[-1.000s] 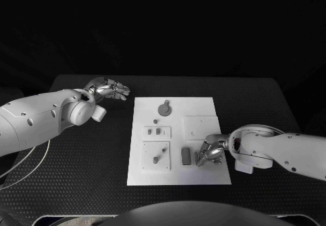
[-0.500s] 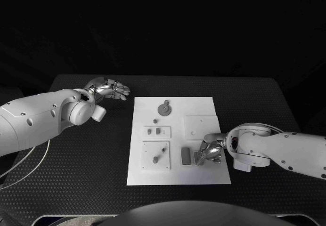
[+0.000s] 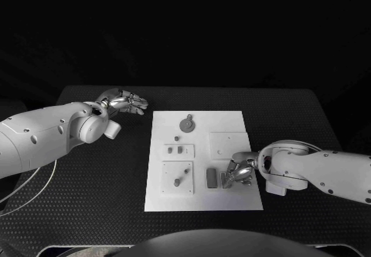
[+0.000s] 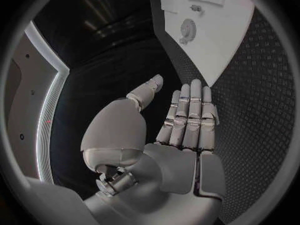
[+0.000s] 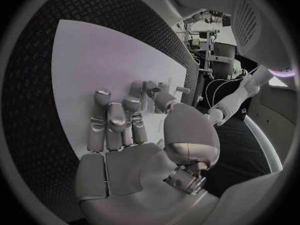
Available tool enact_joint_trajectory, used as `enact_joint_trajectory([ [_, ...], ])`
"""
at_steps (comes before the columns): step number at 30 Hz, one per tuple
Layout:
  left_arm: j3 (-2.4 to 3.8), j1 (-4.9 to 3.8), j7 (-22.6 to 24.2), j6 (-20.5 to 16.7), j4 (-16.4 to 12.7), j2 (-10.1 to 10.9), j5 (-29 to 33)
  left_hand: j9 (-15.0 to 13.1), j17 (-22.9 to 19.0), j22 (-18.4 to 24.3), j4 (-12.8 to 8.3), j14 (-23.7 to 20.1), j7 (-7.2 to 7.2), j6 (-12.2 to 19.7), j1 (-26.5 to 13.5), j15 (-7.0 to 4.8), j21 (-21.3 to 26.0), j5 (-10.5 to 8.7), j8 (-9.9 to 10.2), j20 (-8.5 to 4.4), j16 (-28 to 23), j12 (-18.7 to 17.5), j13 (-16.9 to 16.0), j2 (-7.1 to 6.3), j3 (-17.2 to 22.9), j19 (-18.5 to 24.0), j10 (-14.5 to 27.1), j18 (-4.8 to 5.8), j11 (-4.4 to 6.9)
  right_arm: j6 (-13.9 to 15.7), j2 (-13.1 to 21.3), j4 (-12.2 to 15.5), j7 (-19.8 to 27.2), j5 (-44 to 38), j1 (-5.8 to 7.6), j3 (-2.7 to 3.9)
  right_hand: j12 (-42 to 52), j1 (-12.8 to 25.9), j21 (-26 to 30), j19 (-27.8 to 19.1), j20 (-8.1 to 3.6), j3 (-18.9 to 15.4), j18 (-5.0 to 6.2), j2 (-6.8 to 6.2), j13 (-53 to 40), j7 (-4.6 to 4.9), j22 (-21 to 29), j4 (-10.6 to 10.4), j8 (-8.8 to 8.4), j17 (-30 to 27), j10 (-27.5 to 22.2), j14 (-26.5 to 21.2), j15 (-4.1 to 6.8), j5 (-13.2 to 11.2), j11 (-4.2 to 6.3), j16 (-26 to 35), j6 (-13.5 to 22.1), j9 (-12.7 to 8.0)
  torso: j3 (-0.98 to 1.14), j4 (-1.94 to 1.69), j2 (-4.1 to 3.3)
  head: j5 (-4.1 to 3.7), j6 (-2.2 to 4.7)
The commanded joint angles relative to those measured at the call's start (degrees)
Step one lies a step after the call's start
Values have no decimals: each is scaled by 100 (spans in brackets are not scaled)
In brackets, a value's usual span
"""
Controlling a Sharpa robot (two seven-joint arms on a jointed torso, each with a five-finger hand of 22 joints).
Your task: Assemble the parts on the task board
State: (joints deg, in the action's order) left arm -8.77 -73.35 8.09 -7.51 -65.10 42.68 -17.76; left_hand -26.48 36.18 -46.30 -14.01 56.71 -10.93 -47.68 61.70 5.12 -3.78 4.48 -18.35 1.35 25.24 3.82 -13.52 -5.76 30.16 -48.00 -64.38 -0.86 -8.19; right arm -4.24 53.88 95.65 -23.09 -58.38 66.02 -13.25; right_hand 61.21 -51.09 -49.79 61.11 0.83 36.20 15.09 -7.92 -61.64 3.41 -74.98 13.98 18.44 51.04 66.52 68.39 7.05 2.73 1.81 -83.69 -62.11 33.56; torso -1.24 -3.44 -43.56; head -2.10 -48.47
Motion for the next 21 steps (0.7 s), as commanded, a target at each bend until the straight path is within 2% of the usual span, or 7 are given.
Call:
enact_joint_trajectory([
  [1,3,-4,38,65,-12,-8,15,9,6,5,36,34,11,36,-26,15,-22,-40,-32,20,-35,33,9,-18,-12,36,20,86,7,134,15,-126,135,61,-58,-43,-20,223,74,-91,31,78,-9,-369,-4,161,-43,-247,-109,-7,-69,-92,-16,14,-54,41,250,-49,-2,-1,1,3,19],
  [3,3,-4,38,67,-12,-9,15,9,7,5,37,34,11,36,-27,15,-22,-40,-32,20,-36,32,9,-19,-13,36,21,86,7,164,24,-150,179,116,-50,-37,-18,347,90,-107,42,145,-9,-578,-15,186,-45,-459,-140,-3,-119,-123,-34,13,-76,46,311,-66,-1,-1,1,1,27],
  [5,2,-4,37,63,-11,-8,15,10,8,5,37,34,11,37,-27,15,-22,-40,-32,20,-37,32,9,-19,-13,36,21,86,6,173,33,-173,216,170,-32,-27,-23,529,105,-130,58,139,-9,-713,-20,207,-46,-642,-167,-1,-167,-155,-49,15,-98,54,366,-79,0,0,2,0,39],
  [8,2,-4,37,59,-7,-5,15,11,15,7,21,35,12,39,-7,14,-22,-41,-32,17,-44,31,9,-26,-10,38,21,86,7,122,46,-204,260,196,0,-20,-33,887,129,-174,73,117,-9,-799,-26,224,-50,-944,-190,8,-240,-206,-65,13,-114,60,419,-91,-3,3,1,-14,52],
  [11,2,-4,36,56,-10,0,15,11,18,8,16,35,12,39,-1,14,-22,-42,-33,17,-48,32,9,-29,-9,39,21,86,8,66,85,-229,271,201,48,-17,-28,1098,137,-213,70,118,-9,-850,-34,228,-64,-1118,-192,18,-282,-246,-69,15,-118,57,438,-92,-5,2,2,-11,68],
  [18,-2,-4,32,38,-7,12,15,12,21,9,14,32,12,38,0,15,-21,-44,-34,18,-53,32,9,-34,-12,40,19,86,8,0,288,-298,294,304,278,-1,-17,1064,128,-243,55,148,-9,-856,-41,229,-86,-1087,-189,29,-311,-276,-68,15,-119,51,456,-87,1,-3,3,15,89],
  [21,-3,-4,42,38,34,1,15,12,22,9,15,32,12,37,-3,16,-22,-45,-34,19,-54,33,9,-35,-14,39,19,86,7,57,311,-378,431,303,329,43,-16,1057,126,-245,54,151,-9,-853,-42,230,-88,-1081,-188,29,-314,-279,-68,15,-119,50,458,-86,2,8,5,8,125],
])
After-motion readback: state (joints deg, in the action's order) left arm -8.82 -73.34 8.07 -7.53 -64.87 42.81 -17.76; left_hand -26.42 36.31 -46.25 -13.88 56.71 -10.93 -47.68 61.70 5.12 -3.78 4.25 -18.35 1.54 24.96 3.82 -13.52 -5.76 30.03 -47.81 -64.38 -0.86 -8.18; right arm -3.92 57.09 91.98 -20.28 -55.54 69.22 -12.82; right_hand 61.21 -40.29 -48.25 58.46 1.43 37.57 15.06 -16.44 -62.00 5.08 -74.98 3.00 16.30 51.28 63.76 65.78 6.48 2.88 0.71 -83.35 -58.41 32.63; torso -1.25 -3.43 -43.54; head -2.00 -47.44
